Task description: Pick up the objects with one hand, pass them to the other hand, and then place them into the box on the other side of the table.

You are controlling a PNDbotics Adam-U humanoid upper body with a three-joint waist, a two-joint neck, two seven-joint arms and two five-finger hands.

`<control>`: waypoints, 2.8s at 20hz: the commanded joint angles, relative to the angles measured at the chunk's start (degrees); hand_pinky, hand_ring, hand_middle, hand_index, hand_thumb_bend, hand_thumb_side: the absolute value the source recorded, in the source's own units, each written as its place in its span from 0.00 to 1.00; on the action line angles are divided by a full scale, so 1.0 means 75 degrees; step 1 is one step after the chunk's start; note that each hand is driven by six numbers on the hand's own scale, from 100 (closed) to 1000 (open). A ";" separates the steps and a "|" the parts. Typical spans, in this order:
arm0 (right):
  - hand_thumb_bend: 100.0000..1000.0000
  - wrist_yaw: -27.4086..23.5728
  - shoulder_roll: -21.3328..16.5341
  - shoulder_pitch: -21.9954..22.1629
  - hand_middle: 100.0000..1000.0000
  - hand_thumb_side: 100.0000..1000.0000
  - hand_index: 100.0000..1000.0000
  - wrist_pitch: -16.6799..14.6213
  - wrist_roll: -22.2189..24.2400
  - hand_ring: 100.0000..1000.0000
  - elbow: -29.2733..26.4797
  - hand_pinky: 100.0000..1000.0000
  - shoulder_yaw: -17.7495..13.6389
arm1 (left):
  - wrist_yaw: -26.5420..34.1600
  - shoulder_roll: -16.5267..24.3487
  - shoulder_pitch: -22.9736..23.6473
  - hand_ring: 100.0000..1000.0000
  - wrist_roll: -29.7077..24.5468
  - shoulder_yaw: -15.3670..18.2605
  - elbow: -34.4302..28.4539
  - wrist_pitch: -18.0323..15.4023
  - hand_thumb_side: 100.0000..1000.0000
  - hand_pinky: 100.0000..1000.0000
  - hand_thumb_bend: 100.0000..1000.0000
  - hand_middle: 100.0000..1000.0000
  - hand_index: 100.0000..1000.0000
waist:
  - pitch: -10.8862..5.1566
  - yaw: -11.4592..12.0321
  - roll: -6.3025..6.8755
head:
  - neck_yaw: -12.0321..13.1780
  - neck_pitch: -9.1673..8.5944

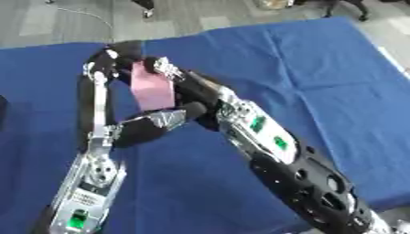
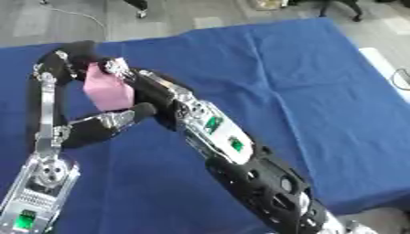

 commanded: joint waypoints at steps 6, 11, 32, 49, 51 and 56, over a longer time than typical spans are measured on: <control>0.00 -0.0077 -0.0029 -0.0088 0.36 0.63 0.54 0.0027 0.0010 0.45 -0.0013 0.59 -0.0009 | 0.0000 0.0025 -0.0085 0.49 -0.0386 -0.0058 -0.0194 -0.0088 0.33 0.38 1.00 0.52 0.72 | -0.0066 -0.0010 -0.0074 | -0.0026 -0.0019; 0.00 -0.0070 -0.0038 -0.0097 0.35 0.63 0.54 0.0022 0.0002 0.45 -0.0008 0.59 -0.0013 | 0.0017 0.0022 -0.0093 0.48 -0.0298 -0.0049 -0.0205 -0.0011 0.37 0.38 0.91 0.52 0.71 | -0.0065 -0.0012 -0.0069 | -0.0028 -0.0019; 0.00 -0.0080 -0.0079 -0.0132 0.35 0.63 0.54 0.0011 0.0014 0.44 0.0024 0.58 -0.0019 | -0.0097 0.0041 -0.0127 0.43 -0.0211 -0.0137 -0.0149 0.0457 0.12 0.35 0.65 0.45 0.67 | -0.0074 -0.0051 -0.0048 | -0.0029 -0.0019; 0.00 -0.0185 -0.0046 -0.0076 0.36 0.63 0.54 -0.0009 -0.0005 0.44 -0.0025 0.58 -0.0087 | -0.0326 0.0241 -0.0022 0.45 -0.0739 -0.0109 -0.0057 0.0465 0.00 0.35 0.78 0.46 0.68 | -0.0067 -0.0070 -0.0042 | -0.0023 -0.0019; 0.00 -0.0196 -0.0046 -0.0070 0.36 0.63 0.54 -0.0004 -0.0004 0.44 -0.0034 0.58 -0.0092 | -0.0374 0.0283 -0.0008 0.46 -0.0733 -0.0099 -0.0046 0.0493 0.00 0.35 0.77 0.46 0.68 | -0.0066 -0.0068 -0.0045 | -0.0024 -0.0019; 0.00 -0.0205 -0.0047 -0.0057 0.36 0.63 0.54 -0.0001 0.0004 0.44 -0.0037 0.58 -0.0107 | -0.0478 0.0319 0.0023 0.46 -0.0627 -0.0051 0.0046 0.0569 0.00 0.35 0.76 0.46 0.68 | -0.0066 -0.0064 -0.0055 | -0.0017 -0.0019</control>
